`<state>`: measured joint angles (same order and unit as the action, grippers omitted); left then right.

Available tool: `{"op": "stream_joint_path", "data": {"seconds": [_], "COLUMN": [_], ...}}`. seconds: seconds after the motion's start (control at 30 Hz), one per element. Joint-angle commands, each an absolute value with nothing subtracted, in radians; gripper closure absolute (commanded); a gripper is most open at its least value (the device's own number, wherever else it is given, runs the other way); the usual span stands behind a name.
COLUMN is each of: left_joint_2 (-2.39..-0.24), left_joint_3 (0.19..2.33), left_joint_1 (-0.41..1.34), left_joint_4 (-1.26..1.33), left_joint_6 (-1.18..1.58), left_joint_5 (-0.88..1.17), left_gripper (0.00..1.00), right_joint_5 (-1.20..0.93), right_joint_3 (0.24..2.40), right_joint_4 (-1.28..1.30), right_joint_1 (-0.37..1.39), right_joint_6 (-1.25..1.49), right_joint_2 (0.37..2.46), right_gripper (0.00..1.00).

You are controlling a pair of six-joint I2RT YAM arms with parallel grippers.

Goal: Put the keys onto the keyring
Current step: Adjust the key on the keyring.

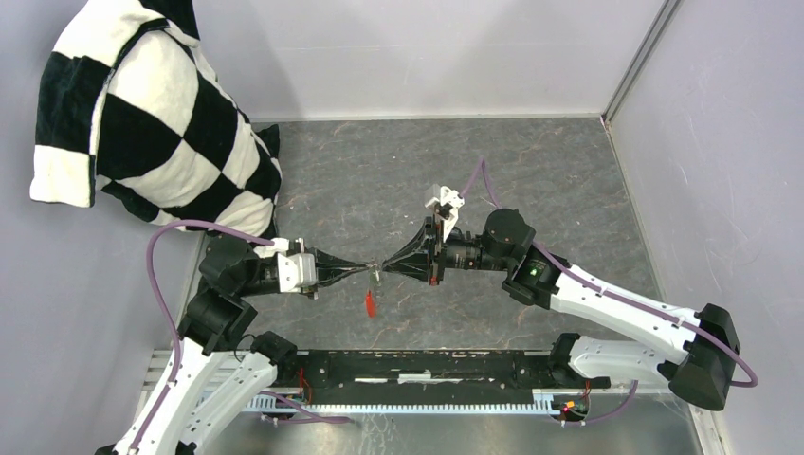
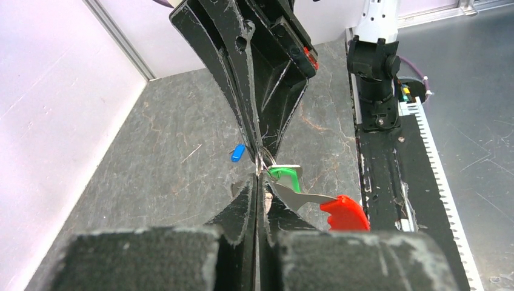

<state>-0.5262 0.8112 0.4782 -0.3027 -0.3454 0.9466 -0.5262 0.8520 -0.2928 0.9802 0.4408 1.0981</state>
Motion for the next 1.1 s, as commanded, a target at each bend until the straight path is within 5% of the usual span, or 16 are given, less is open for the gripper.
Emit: {"op": "stream_joint_path", "data": {"seconds": [0.0,0.13,0.23,0.3,0.5,0.63,1.07], "left_joint_2": [-0.522,-0.522,-0.519,-0.517,-0.518,-0.518,-0.508], "left_joint_3": [0.816,0.816,0.816,0.816,0.812,0.809,0.796], "left_joint_1": [0.479,0.479,0.478,0.479,0.479,0.478,0.479], "left_joint_4": [-0.232,-0.230,-0.233,-0.234,-0.230,-0.223,-0.224], "left_joint_6": [-0.298,-0.296,-0.301,-0.306,-0.311,-0.312,-0.311], "left_joint_5": [0.979,0.982,0.980,0.978,0.966,0.940,0.881], "left_gripper": [0.98,0.98,0.98,0.98,0.98,0.98,0.98], "right_joint_5": [-0.540,-0.557,-0.520,-0.522,-0.575,-0.528,-0.178], "right_joint_3": [0.847,0.851,0.866,0.843,0.797,0.807,0.928], "right_joint_4": [-0.334,-0.320,-0.266,-0.312,-0.444,-0.409,-0.191], "right_joint_1": [0.977,0.975,0.971,0.969,0.971,1.000,1.146], "right_joint_6": [0.451,0.440,0.405,0.413,0.487,0.440,0.232], "right_joint_2": [1.070,1.071,1.044,1.018,1.030,1.050,1.102], "right_gripper": [0.95,0.86,0.54,0.43,0.31,0.29,0.50]}}
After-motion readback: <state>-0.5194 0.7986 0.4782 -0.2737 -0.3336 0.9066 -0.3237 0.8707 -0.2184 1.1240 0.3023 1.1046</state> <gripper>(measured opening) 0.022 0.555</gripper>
